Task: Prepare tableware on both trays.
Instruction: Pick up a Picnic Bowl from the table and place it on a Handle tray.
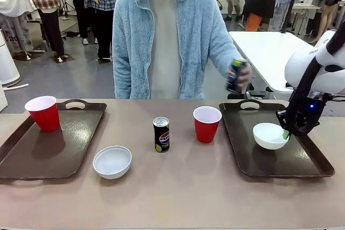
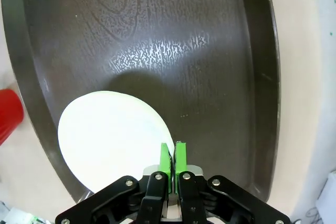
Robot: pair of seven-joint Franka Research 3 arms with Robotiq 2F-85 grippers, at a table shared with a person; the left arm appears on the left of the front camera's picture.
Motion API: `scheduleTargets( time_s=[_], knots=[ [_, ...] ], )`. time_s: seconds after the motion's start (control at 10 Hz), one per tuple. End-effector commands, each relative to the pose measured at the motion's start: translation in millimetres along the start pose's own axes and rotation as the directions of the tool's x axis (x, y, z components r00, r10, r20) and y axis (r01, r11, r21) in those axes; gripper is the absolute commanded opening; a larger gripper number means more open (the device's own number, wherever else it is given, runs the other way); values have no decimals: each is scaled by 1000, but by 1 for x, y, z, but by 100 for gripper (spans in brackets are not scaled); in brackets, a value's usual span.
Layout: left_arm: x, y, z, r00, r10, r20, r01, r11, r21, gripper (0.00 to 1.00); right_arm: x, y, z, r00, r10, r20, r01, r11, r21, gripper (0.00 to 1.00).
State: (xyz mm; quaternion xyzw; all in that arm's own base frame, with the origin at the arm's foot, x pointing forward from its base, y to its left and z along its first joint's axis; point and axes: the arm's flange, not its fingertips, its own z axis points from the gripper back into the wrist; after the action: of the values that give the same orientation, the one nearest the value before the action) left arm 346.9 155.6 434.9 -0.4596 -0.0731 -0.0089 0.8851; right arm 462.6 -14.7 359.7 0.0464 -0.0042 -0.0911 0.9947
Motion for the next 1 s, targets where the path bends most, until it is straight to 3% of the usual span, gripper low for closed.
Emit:
scheduleTargets(
  time_s=[0.0, 0.1, 0.2, 0.3, 0.6, 0.9],
  knots=[
    [0, -1, 2, 1000, 0, 5, 1, 1000, -12, 100, -13, 5, 1, 1000, -15, 3, 16, 999, -35, 0],
    [0, -1, 2, 1000, 0, 5, 1, 1000, -12, 100, -63, 9, 26, 997, 58, -42, -60, 997, -55, 0],
    [0, -1, 2, 1000, 0, 5, 1, 1000, -12, 100, -129, 9, 52, 951, 294, -94, -307, 929, -206, 0],
    [0, -1, 2, 1000, 0, 5, 1, 1000, -12, 100, -149, 12, 60, 934, 342, -102, -357, 896, -264, 0],
    [0, -1, 2, 1000, 0, 5, 1, 1000, -12, 100, -138, 15, 56, 945, 304, -120, -324, 918, -229, 0],
    [0, -1, 2, 1000, 0, 5, 1, 1000, -12, 100, -113, 22, 49, 967, 245, -65, -251, 960, -126, 0]
  ],
)
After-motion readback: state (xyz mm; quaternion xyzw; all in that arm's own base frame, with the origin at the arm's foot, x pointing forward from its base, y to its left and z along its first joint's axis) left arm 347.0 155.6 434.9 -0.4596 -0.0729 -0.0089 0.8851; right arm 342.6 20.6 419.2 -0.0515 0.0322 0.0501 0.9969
